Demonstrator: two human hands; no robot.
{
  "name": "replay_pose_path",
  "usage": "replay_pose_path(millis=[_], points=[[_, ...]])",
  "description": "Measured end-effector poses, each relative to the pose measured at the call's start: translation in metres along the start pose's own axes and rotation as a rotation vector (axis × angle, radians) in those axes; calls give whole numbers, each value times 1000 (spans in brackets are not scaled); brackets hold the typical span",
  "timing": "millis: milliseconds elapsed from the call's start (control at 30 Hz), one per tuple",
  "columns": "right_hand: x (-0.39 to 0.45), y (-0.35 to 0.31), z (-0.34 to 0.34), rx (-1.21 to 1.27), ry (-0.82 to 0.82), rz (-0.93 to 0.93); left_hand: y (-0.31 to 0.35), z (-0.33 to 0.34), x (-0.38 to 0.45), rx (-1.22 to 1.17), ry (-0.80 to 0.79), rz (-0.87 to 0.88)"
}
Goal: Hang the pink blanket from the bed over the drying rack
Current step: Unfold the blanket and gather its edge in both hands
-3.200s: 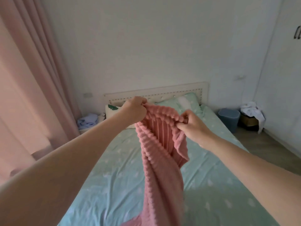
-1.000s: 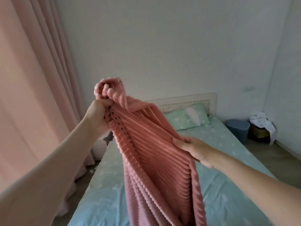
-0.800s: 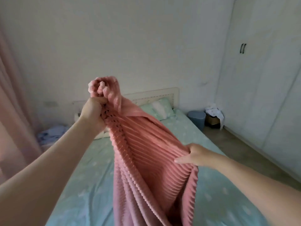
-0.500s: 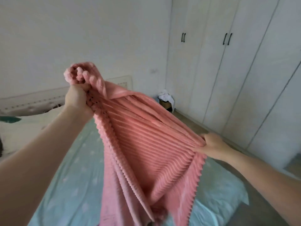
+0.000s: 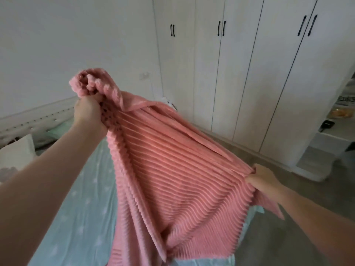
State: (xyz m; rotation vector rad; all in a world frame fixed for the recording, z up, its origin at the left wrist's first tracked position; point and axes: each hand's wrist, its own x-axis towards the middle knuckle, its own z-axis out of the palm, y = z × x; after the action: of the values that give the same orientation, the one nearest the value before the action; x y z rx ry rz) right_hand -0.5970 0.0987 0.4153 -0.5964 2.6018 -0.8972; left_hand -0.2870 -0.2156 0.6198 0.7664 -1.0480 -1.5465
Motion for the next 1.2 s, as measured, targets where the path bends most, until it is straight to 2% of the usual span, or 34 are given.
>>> replay_pose_path(millis=[100, 233, 300, 400, 467, 533, 633, 733, 800, 867, 933, 1000, 1067, 1133, 1200], points=[[30, 21, -9, -2, -12, 75, -19, 30, 3, 46, 47, 14], [90, 31, -35, 246, 44, 98, -53, 92, -1, 161, 86, 4], [119, 17, -60, 447, -19, 92, -72, 128, -2, 313, 71, 14], [145, -20, -100, 696, -204, 32, -101, 175, -12, 519, -63, -4], [152, -41, -124, 779, -154, -54, -116, 208, -23, 622, -182, -47], [153, -53, -155, 915, -137, -73, -130, 254, -39, 709, -369, -99], [148, -73, -196, 1041, -253, -177, -142, 311, -68, 795, -671, -139], [133, -96, -228, 1044, -271, -342, -150, 352, -94, 822, -911, -149], [123, -98, -243, 1017, -235, -417, -153, 372, -104, 806, -946, -108], [118, -85, -254, 929, -210, -459, -156, 385, -104, 771, -917, -42], [110, -60, -258, 765, -209, -414, -159, 390, -99, 670, -855, -37], [104, -34, -251, 687, -253, -282, -160, 394, -97, 553, -829, -64], [95, -14, -236, 639, -339, -250, -160, 400, -103, 460, -882, -44], [83, -9, -216, 565, -429, -312, -162, 408, -112, 388, -966, -23], [73, -3, -200, 614, -286, -276, -172, 412, -123, 343, -1055, -39]])
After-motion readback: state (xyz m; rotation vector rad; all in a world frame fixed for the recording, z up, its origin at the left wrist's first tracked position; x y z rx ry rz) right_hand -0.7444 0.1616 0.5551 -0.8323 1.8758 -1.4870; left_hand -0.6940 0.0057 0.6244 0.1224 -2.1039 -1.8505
